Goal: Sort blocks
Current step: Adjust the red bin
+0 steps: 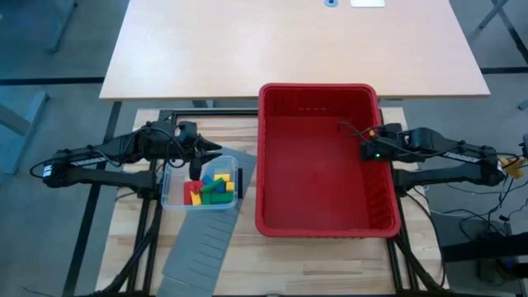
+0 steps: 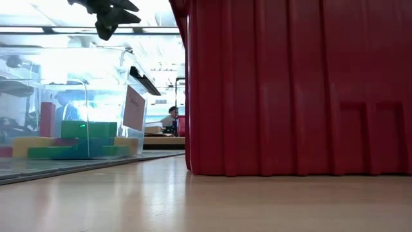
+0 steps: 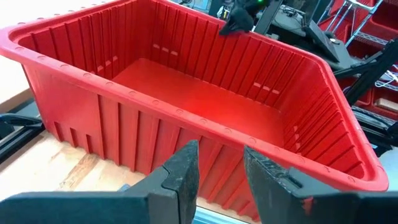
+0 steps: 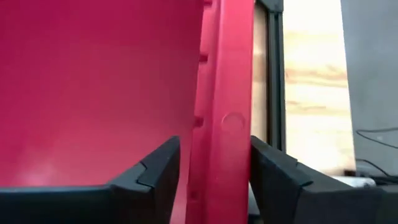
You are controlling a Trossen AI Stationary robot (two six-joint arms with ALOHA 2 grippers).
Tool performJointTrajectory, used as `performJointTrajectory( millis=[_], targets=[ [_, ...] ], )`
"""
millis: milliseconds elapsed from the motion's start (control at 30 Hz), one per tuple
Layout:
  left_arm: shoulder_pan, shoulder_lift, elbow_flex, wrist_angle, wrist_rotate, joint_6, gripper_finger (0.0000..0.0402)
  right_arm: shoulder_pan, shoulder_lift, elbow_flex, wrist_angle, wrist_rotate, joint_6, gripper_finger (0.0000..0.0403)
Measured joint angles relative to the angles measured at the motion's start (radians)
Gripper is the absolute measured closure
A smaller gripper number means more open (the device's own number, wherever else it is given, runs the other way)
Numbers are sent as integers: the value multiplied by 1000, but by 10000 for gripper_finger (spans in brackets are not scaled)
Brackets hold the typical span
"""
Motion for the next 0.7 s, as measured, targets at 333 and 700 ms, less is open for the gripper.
performJointTrajectory(
  millis=[333,700],
  targets=[
    [0,-1,0,0,1,-1,292,0,88,-34,38,-105,-20,197],
    [0,-1,0,-19,2,1,299,0,135,-36,462,-197,-57,325]
  ],
)
